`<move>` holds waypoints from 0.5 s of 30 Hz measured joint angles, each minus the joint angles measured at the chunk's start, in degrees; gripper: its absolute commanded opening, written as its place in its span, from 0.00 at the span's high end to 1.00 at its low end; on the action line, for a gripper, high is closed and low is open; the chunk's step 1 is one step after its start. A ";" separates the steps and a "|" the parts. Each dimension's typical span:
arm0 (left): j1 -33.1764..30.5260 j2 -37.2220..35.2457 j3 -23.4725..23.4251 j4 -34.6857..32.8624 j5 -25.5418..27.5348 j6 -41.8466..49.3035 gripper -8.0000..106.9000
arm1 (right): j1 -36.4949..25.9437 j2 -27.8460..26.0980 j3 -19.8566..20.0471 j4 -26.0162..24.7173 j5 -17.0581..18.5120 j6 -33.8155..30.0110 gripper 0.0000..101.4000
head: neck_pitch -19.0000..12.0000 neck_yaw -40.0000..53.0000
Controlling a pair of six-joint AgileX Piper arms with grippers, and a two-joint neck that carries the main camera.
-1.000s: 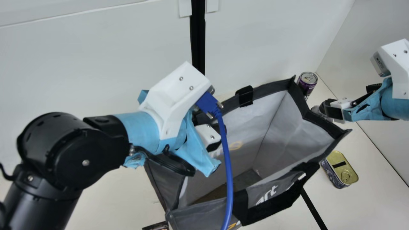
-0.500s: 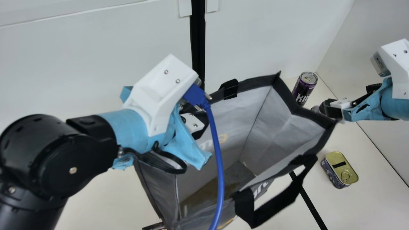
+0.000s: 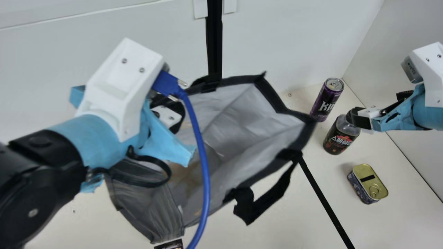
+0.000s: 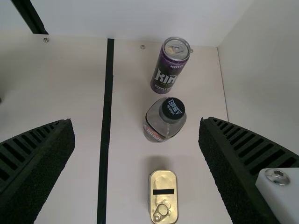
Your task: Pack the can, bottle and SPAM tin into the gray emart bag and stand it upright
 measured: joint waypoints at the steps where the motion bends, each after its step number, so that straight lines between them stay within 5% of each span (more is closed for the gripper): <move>1: 0.00 -0.43 0.38 1.01 0.00 -0.71 1.00 | 0.00 0.00 0.00 0.00 0.00 0.00 0.06 | 0.00 0.00; 15: -0.43 -8.12 9.02 21.73 -0.11 -11.82 1.00 | 0.00 0.00 0.00 0.00 0.00 0.00 0.06 | 0.00 0.00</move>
